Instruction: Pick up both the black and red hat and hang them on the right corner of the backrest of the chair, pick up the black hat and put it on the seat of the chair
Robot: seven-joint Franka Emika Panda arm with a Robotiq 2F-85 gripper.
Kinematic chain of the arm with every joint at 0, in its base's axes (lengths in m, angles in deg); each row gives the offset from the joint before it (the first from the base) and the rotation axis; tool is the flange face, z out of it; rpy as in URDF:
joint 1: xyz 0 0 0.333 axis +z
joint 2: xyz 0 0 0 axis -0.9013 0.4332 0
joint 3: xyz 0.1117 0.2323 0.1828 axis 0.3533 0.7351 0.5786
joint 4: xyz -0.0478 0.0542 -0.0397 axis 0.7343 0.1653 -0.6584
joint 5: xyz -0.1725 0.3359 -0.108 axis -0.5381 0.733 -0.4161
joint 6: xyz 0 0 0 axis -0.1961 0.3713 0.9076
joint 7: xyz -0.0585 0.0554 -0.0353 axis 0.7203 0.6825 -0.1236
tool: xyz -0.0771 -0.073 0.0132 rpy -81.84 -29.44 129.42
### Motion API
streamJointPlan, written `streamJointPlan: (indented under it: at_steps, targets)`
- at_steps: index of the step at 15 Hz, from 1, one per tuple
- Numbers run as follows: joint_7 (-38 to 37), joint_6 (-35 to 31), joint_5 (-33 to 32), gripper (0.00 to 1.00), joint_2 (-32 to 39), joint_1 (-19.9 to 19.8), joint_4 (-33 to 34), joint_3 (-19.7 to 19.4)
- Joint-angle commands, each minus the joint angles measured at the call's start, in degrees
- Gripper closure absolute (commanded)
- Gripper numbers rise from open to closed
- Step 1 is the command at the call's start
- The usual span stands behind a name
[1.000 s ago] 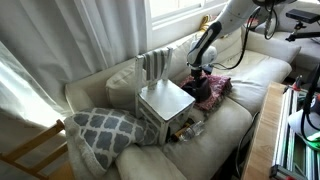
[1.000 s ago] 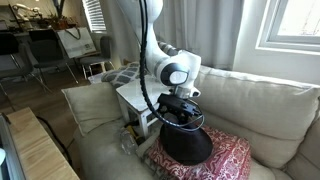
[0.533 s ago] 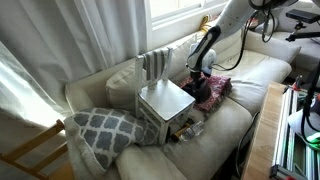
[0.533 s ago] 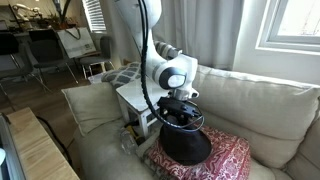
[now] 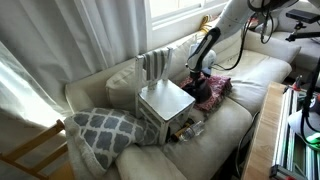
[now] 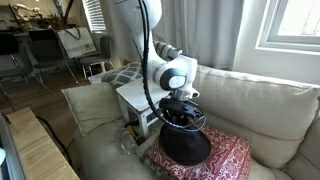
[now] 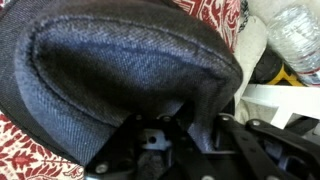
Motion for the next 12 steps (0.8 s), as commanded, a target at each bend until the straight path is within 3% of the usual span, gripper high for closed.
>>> streamJointPlan:
  at_steps: [1,7,12]
  targets:
    - [-0.39,4.32,0.41,0.97,0.32,-2.27,2.07,0.9]
    - [2.02,15.19,4.4,0.97,-6.09,-7.38,2.86,1.8]
    - [7.47,24.21,11.48,0.97,-10.99,-12.52,3.86,2.73]
